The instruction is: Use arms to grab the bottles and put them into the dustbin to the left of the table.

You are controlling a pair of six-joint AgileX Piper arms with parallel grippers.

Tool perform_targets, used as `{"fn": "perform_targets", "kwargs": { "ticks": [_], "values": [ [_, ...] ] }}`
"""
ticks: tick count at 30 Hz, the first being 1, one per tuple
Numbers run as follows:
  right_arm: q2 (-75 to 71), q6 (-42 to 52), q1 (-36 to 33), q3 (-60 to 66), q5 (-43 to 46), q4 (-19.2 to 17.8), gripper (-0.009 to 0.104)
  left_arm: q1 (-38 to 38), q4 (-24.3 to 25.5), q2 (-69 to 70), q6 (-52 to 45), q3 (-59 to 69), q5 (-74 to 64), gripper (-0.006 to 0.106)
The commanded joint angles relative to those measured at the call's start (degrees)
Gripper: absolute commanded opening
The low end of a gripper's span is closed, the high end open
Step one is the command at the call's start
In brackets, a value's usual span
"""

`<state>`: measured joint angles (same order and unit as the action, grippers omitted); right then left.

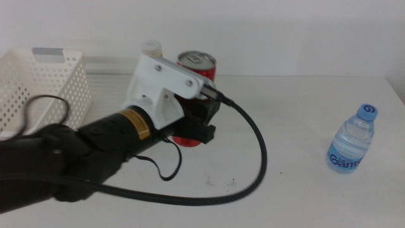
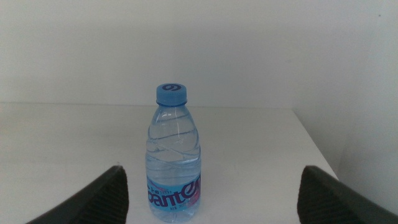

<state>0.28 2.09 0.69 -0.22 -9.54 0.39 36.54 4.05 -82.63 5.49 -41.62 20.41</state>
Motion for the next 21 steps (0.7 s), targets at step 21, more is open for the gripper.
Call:
{"fn": "perform_targets", "kwargs": {
  "ticks": [21],
  "values": [
    [-0.3,0.3,0.5,0.2,0.5,-0.4,0.075,-6.5,-3.7,10.0,1.0,-10.4,-37.1,0.047]
  ]
}}
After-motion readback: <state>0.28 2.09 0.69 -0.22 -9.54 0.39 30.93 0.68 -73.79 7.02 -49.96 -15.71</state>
